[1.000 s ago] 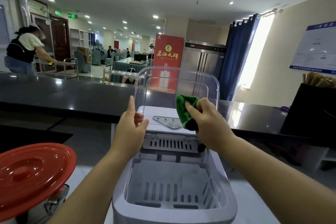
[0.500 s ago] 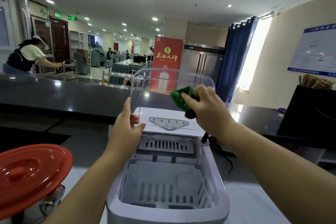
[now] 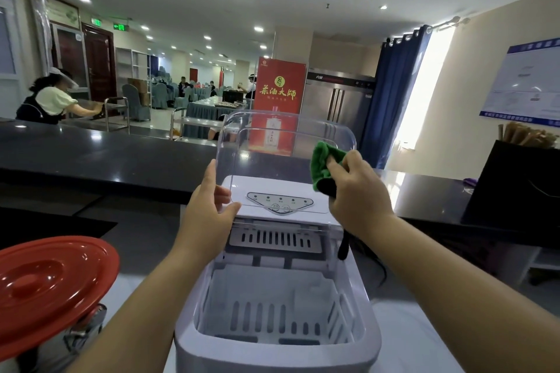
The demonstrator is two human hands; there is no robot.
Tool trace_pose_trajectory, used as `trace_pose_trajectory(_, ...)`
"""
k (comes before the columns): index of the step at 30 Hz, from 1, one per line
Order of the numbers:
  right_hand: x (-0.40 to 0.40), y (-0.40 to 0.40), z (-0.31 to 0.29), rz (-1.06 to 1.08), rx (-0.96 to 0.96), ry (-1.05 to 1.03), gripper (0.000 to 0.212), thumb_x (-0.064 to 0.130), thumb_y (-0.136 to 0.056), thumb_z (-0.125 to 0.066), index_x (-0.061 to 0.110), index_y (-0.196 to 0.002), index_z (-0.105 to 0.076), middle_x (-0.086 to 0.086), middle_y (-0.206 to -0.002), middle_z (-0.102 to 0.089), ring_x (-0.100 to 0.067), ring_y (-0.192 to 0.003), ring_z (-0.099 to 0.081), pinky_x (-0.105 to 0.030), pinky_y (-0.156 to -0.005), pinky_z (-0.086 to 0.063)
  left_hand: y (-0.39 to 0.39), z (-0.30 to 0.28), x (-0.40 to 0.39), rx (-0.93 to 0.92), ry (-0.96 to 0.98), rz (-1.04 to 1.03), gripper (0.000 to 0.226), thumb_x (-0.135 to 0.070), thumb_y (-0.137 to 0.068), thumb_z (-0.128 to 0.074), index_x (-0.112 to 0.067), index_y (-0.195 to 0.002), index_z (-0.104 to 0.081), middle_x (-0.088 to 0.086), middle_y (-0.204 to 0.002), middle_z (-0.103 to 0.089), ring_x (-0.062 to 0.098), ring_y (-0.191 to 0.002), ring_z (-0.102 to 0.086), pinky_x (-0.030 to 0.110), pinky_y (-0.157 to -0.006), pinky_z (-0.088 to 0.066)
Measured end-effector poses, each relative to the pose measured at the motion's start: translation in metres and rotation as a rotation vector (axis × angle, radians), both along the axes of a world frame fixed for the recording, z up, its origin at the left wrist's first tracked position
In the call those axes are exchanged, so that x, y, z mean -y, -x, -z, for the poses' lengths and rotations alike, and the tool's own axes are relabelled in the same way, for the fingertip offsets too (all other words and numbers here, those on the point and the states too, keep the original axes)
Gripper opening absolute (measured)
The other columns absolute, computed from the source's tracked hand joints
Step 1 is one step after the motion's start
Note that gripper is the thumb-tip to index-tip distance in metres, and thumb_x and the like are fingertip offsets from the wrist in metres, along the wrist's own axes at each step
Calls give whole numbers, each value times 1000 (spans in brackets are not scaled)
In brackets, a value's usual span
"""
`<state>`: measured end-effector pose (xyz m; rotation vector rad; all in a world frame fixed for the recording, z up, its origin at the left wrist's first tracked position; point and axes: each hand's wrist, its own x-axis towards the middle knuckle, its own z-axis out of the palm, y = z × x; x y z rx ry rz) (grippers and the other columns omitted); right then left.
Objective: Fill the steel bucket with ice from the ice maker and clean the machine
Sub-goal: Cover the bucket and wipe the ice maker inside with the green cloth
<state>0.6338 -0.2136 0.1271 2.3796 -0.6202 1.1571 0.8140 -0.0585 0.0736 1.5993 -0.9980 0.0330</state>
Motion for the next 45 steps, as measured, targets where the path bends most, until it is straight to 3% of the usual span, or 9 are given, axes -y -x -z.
trace_pose_trajectory(6, -27, 8, 29, -91, -161, 59, 43, 10, -50, -83, 1, -90, -71, -10, -80, -60, -26, -61, -59, -30, -47, -50, 0, 1, 0, 10, 5, -2, 82, -13, -90, -61, -29, -152, -8, 1, -102, -54, 5, -91, -53, 11, -69, -39)
trace_pose_trajectory(10, -24, 11, 23, -117, -246, 131, 47, 12, -52, -81, 2, -97, -72, -11, -81, -60, -27, -63, -57, -32, -51, -47, 0, 1, -1, 9, 11, 1, 83, -13, -90, -61, -29, -151, -9, 1, -102, -55, 7, -92, -53, 12, -69, -39)
trace_pose_trajectory(20, -6, -2, -34, 50, -56, 52, 48, 2, -65, -81, 3, -111, -68, -19, -87, -55, -37, -69, -55, -37, -51, -48, 0, 2, -2, -31, 30, 9, 81, -12, -89, -63, -30, -150, -14, 0, -101, -57, 6, -93, -55, 12, -68, -39)
trace_pose_trajectory(25, -9, -2, -43, 171, 26, -57, 44, 4, -82, -65, 4, -125, -58, -20, -105, -49, -39, -89, -54, -42, -61, -48, 0, 2, -3, -35, 33, 17, 81, -12, -88, -63, -31, -150, -14, -1, -101, -58, 8, -95, -56, 12, -69, -39)
trace_pose_trajectory(28, -12, -1, -39, 248, -8, -139, 40, 12, -89, -55, 5, -129, -52, -15, -114, -43, -33, -91, -52, -37, -63, -44, 0, 2, -3, -39, 32, 22, 80, -12, -89, -63, -31, -150, -14, -1, -102, -58, 10, -96, -56, 12, -69, -39)
trace_pose_trajectory(34, -28, 6, -18, 311, -96, -265, 27, 22, -90, -54, 5, -111, -55, -12, -111, -44, -32, -83, -57, -34, -62, -43, 2, 1, -6, -54, 31, 35, 77, -13, -90, -60, -30, -150, -14, -1, -103, -58, 9, -96, -56, 16, -75, -38)
trace_pose_trajectory(42, -49, 19, 10, 346, -228, -316, 25, 28, -90, -53, 9, -106, -57, -6, -107, -49, -26, -83, -58, -29, -61, -41, 3, 0, -10, -92, 48, 74, 75, -14, -92, -58, -31, -150, -14, -2, -102, -58, 10, -99, -56, 25, -82, -40)
trace_pose_trajectory(45, -57, 22, 12, 380, -297, -343, 24, 29, -90, -52, 10, -104, -58, -3, -100, -45, -23, -76, -49, -29, -61, -37, 3, 0, -14, -90, 62, 88, 72, -16, -94, -55, -32, -150, -14, -7, -102, -57, 9, -99, -55, 26, -83, -42)
